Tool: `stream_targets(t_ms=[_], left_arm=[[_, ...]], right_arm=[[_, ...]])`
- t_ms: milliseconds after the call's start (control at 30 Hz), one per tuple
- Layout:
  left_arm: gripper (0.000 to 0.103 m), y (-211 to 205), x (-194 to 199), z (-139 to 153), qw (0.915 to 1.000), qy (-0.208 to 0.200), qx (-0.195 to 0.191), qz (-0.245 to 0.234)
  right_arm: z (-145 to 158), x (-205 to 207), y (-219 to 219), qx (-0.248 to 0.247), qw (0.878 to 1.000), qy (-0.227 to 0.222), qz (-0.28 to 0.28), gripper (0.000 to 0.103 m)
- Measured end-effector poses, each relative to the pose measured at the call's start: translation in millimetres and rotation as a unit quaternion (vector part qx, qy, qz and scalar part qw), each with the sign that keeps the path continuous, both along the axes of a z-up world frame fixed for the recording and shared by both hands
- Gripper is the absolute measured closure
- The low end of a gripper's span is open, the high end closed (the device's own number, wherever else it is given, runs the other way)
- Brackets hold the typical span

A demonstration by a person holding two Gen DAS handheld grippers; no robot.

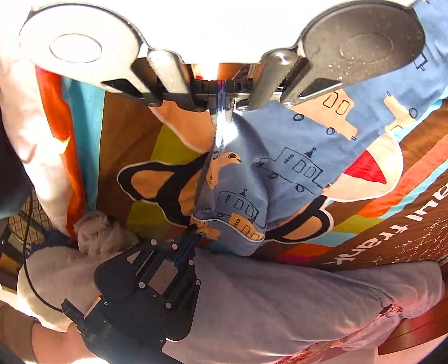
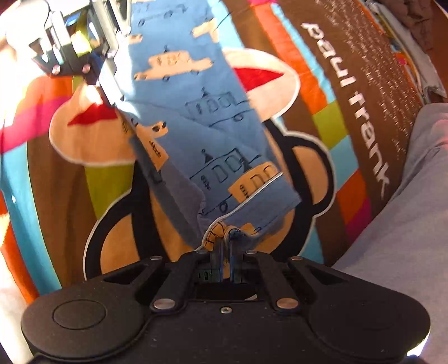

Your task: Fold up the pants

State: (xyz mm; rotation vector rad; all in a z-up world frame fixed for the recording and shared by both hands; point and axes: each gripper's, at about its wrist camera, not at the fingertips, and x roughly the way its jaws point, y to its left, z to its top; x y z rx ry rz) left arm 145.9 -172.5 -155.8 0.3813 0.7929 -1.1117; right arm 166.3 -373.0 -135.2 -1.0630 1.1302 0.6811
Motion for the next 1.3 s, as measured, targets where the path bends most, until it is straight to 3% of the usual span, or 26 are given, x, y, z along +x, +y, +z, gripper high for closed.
stream_targets(t_ms=[133,200,300,433,500,600,667,767,867,967,1033,1133,1233,1300], left_arm=[[0.103,-1,-2,-6,1.0000,0.002,0.005,-0.001],[0.103,0,-3,-5,1.0000,0.000,0.004,0.000],[0.103,0,-5,-5,1.0000,-0.005,0.006,-0.004],[0.103,-2,-5,-5,0.9999,-0.004,0.009,-0.003],[0.103,-2,-6,-4,0.9999,-0.006,0.011,-0.003],[0.103,-1,-7,-5,0.9999,-0.004,0.016,-0.002],[0.102,0,-8,-6,0.9998,-0.001,0.018,-0.002],[0.102,1,-8,-8,0.9999,0.003,0.017,0.001],[0.102,1,-8,-7,0.9999,0.003,0.015,0.002],[0.102,2,-11,-6,0.9999,0.001,0.015,-0.002],[0.101,3,-14,-3,0.9998,-0.003,0.018,-0.006],[0.101,8,-19,1,0.9997,-0.007,0.020,-0.011],[0.101,12,-20,-1,0.9998,-0.002,0.020,-0.007],[0.101,14,-20,-3,0.9998,0.002,0.021,-0.004]], right_arm=[[-17,-4,-1,-0.027,0.999,0.018,-0.032,0.097],[-15,-5,-2,-0.031,0.998,0.015,-0.055,0.085],[13,-7,1,0.010,0.997,-0.013,-0.080,0.080],[49,-1,7,0.080,0.989,-0.069,-0.101,0.057],[49,16,14,0.105,0.984,-0.087,-0.113,0.056],[23,43,18,0.108,0.983,-0.084,-0.126,0.062],[0,60,15,0.087,0.982,-0.089,-0.139,0.068],[-25,72,2,0.037,0.979,-0.130,-0.151,0.069],[-12,69,-5,0.064,0.970,-0.158,-0.171,0.069],[5,68,-6,0.140,0.969,-0.100,-0.175,0.062],[1,73,-3,0.140,0.974,-0.077,-0.161,0.062],[-7,91,1,0.144,0.979,-0.025,-0.141,0.076],[-5,110,1,0.178,0.972,0.024,-0.151,0.094],[-7,124,3,0.186,0.968,0.048,-0.164,0.094]])
